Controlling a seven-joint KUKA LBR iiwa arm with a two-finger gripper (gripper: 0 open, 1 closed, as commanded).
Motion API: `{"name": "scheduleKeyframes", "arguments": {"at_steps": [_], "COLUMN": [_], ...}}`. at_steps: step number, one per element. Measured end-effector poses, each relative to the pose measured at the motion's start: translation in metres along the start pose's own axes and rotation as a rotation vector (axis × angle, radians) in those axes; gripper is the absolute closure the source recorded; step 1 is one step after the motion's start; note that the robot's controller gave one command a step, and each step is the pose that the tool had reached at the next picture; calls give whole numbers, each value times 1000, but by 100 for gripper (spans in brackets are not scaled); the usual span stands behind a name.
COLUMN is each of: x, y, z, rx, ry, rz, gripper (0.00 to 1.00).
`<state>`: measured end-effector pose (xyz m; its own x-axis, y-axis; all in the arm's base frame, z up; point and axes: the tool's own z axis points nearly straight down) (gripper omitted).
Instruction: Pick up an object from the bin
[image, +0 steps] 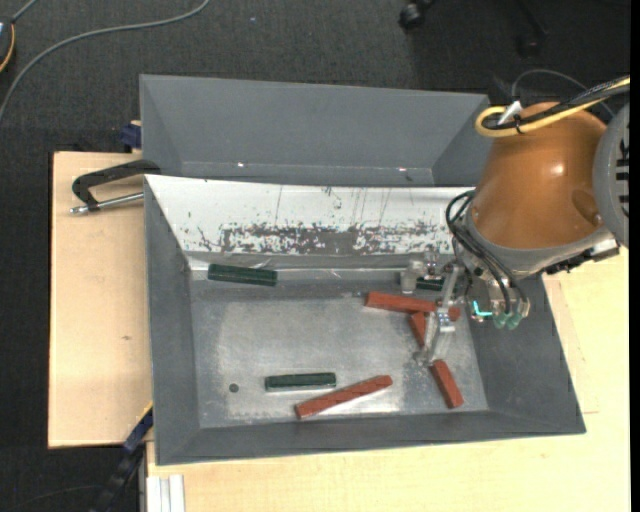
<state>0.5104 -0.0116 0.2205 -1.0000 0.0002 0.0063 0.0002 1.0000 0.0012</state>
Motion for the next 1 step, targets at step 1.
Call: {"name": "scheduleKeyframes", "arguments": {"at_steps": [1], "x": [-15], "y": [143], "z": [154], "rx": [-1], "ry": [-1], "rz": [-174], "gripper": [0]}}
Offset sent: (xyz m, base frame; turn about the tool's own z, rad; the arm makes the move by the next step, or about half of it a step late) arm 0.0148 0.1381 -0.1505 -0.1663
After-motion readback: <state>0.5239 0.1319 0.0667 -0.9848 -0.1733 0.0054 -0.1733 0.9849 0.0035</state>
